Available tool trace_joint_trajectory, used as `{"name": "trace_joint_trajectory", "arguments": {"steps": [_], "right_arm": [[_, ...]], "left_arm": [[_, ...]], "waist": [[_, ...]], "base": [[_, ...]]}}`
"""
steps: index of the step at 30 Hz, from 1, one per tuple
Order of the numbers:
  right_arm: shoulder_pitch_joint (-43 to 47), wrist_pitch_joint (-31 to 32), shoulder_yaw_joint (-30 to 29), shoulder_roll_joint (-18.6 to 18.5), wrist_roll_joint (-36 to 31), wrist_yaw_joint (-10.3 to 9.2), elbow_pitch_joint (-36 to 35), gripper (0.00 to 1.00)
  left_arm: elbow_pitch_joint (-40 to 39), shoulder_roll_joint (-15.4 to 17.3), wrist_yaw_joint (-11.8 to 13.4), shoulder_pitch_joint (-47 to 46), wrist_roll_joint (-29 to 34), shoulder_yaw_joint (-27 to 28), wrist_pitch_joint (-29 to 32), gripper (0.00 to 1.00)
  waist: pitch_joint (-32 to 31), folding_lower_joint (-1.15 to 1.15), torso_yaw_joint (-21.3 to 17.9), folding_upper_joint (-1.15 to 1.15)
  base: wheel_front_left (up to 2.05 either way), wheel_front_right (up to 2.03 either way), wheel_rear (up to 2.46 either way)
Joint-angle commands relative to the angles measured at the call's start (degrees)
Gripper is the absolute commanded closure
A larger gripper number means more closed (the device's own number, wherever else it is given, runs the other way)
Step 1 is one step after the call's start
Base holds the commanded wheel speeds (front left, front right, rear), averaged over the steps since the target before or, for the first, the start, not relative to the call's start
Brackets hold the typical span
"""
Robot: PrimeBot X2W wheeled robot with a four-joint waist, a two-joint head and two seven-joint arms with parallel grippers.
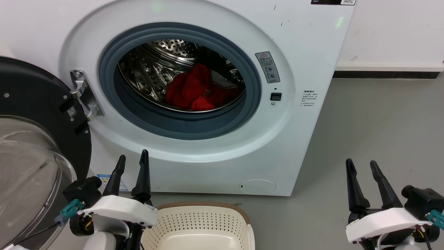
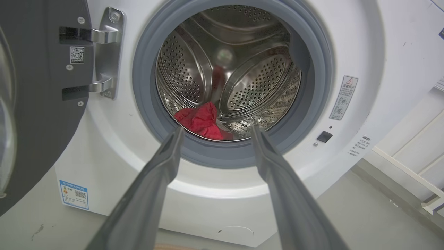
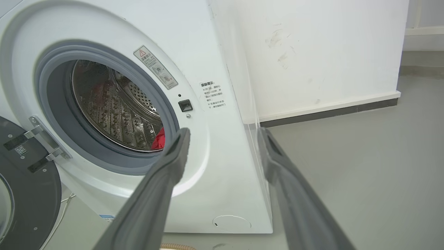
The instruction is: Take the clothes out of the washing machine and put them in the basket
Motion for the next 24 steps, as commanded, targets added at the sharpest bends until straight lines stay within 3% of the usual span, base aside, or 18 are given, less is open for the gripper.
{"name": "trace_joint_trajectory", "arguments": {"steps": [1, 24], "right_arm": [[0.0, -0.5, 0.0, -0.3, -1.7, 0.0, -0.1, 0.0], [0.6, -1.9, -0.3, -0.3, -15.0, -0.01, 0.5, 0.0]], "left_arm": [[-0.1, 0.4, 0.0, -1.2, 1.8, -0.1, -0.6, 0.0], [1.8, 0.3, 0.0, -2.0, 15.1, -0.5, -3.6, 0.0]], "waist": [[0.0, 0.0, 0.0, 0.0], [0.0, 0.0, 0.2, 0.0]], "base": [[0.0, 0.0, 0.0], [0.0, 0.0, 0.0]]}}
